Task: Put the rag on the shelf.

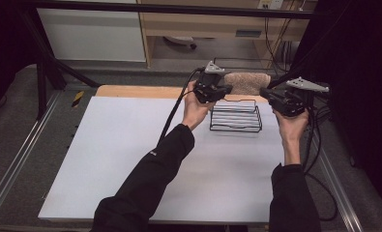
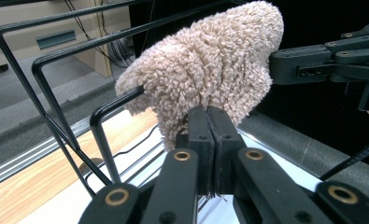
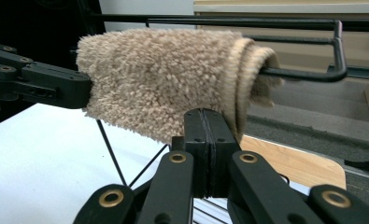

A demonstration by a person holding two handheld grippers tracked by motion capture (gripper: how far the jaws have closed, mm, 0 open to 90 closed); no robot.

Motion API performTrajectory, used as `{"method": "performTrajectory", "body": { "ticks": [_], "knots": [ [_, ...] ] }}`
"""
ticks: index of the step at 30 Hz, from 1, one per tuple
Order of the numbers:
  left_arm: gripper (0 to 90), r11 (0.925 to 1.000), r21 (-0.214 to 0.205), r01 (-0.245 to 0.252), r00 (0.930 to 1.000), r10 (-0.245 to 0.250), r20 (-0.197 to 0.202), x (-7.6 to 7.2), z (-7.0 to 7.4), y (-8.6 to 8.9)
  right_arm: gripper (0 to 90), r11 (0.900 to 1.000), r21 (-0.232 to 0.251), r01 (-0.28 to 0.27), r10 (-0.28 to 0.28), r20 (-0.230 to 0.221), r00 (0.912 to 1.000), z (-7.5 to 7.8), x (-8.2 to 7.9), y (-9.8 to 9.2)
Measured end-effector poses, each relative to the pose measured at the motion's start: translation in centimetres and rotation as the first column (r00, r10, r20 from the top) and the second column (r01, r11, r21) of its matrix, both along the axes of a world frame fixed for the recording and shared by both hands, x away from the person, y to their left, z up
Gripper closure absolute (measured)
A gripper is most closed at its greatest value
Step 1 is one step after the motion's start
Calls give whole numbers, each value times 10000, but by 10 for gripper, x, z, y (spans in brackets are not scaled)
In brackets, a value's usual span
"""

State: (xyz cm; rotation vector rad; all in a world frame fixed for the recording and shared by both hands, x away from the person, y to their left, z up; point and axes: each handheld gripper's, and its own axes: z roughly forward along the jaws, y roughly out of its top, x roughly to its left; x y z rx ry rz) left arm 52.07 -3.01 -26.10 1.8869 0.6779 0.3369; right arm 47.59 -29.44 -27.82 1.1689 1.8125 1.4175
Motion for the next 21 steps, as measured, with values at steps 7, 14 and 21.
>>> {"method": "performTrajectory", "body": {
  "ticks": [7,14,21],
  "knots": [
    [853,10000,4,80,10000,-80,14,-6,0,3,844,9995,100,-288,286,244,9993,4,-9,-3],
    [759,9999,5,132,9999,-132,7,-18,1,20,704,9972,114,-737,734,234,9970,7,-22,0],
    [591,9999,125,103,9999,-102,-29,-34,-9,48,525,9941,214,-1067,1066,33,9943,3,-34,8]
  ]
}}
